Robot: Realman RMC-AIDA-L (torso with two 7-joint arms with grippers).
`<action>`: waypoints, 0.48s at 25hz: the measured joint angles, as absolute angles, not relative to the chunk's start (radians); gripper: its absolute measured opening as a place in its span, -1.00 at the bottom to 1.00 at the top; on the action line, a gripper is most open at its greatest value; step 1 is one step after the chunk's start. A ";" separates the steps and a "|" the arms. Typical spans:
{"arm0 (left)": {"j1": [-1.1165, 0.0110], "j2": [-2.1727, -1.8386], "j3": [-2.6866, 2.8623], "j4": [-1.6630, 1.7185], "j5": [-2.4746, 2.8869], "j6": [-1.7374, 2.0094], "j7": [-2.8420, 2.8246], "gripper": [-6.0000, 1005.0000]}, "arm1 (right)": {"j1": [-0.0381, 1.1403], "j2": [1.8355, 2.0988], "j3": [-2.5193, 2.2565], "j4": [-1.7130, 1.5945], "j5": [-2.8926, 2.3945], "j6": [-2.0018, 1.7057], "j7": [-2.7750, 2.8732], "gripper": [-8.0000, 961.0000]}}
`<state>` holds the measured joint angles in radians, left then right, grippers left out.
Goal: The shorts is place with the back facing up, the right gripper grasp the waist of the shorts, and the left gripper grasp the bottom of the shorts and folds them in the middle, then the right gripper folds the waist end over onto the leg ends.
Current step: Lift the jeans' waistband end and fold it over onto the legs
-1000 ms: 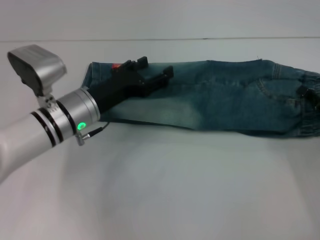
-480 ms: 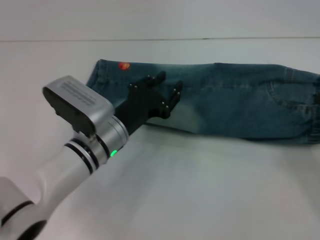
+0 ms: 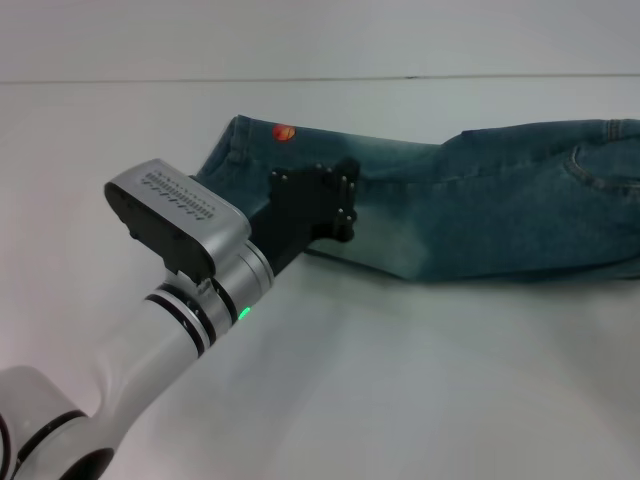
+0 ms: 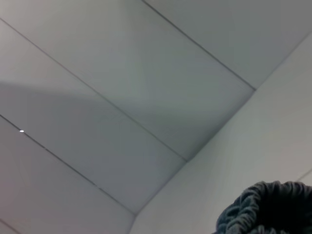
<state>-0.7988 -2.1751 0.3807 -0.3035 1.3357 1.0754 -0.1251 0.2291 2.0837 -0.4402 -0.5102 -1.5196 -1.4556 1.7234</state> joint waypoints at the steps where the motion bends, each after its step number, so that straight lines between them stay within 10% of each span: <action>1: -0.799 -2.175 0.374 -0.309 1.353 1.072 -0.125 -0.63 | 0.228 2.084 -0.440 -0.515 -1.520 -1.465 1.731 -0.71; 12: -0.814 -2.175 0.183 -0.351 1.585 0.938 -0.120 -0.99 | 0.277 2.085 -0.455 -0.568 -1.527 -1.552 1.838 -0.71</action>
<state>-0.8142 -2.1752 0.1833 -0.3506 1.5850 0.9381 -0.1197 0.2774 2.0849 -0.4548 -0.5681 -1.5270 -1.5523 1.8378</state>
